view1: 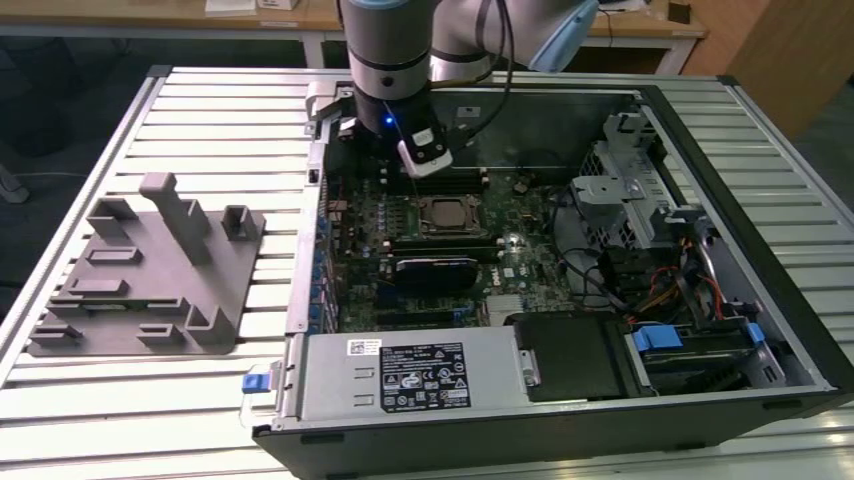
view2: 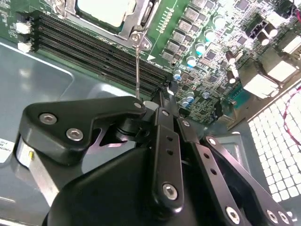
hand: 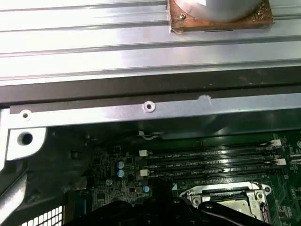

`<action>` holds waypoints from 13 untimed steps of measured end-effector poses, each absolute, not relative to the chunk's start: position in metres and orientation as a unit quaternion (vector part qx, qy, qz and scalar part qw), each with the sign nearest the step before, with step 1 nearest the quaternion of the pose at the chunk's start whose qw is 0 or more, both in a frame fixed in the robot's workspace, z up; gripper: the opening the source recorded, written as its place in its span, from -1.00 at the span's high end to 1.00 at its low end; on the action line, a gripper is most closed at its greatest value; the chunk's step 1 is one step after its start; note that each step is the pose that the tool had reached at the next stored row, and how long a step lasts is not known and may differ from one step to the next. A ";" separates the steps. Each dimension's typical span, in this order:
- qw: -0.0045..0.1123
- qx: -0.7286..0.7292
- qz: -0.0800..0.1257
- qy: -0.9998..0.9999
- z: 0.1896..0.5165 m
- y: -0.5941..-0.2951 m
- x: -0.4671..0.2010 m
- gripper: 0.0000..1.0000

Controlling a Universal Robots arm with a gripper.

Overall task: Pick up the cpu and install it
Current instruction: 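Install the first cpu locking lever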

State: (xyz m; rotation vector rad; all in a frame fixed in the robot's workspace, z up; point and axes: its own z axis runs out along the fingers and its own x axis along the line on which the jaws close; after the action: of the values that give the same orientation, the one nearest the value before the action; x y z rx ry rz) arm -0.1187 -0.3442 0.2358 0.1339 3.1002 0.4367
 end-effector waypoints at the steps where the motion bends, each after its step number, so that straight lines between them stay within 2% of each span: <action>1: 0.004 0.043 0.139 0.989 0.236 -0.344 -0.117 0.79; 13: 0.004 0.043 0.139 0.989 0.236 -0.344 -0.083 0.79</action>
State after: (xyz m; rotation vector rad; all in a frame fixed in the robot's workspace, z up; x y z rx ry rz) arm -0.0831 -0.3442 0.2359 0.1338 3.1004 0.4365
